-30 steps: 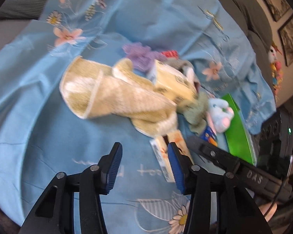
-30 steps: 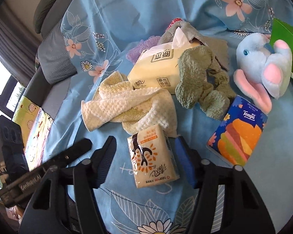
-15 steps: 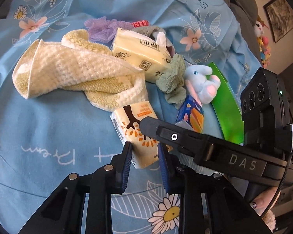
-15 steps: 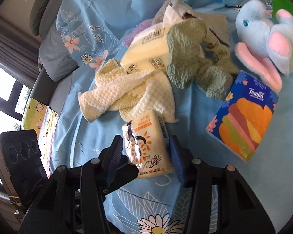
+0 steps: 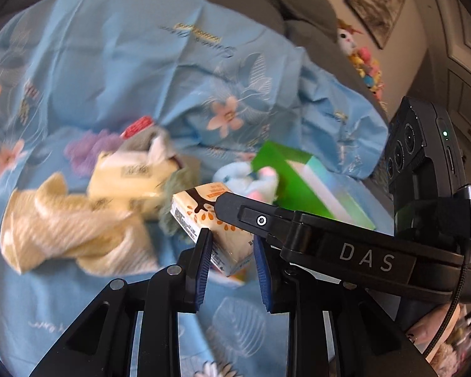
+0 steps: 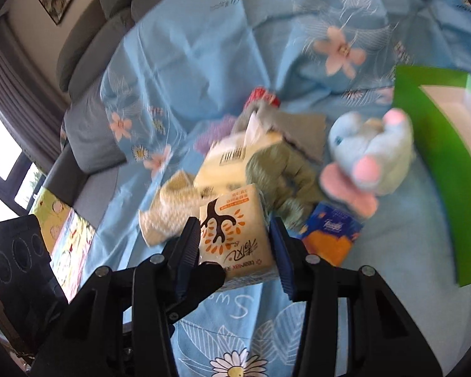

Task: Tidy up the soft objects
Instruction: 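Carry the tree-print tissue pack into the green box and release it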

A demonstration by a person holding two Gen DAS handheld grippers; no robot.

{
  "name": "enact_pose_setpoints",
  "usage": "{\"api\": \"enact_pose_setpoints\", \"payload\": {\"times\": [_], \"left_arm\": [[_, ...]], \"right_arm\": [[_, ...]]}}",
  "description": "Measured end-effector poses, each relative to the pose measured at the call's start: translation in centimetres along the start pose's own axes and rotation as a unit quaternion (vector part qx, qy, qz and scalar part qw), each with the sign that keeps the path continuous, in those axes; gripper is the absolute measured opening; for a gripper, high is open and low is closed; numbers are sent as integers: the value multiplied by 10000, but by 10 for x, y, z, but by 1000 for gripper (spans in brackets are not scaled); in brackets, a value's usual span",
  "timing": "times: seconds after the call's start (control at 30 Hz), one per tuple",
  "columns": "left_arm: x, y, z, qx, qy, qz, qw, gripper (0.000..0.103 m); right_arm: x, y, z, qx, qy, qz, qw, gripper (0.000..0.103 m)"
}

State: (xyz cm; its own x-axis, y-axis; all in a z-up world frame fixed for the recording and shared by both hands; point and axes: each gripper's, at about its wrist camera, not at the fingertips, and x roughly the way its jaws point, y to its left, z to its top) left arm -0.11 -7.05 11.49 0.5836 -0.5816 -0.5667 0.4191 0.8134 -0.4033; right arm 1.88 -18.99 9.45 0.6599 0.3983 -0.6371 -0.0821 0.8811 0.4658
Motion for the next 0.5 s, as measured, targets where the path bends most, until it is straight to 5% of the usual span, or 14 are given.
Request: {"api": "enact_pose_setpoints", "payload": {"times": [0.5], "left_arm": [[79, -104, 34, 615, 90, -533, 9966, 27]], "right_arm": [[-82, -99, 22, 993, -1250, -436, 9862, 45]]}}
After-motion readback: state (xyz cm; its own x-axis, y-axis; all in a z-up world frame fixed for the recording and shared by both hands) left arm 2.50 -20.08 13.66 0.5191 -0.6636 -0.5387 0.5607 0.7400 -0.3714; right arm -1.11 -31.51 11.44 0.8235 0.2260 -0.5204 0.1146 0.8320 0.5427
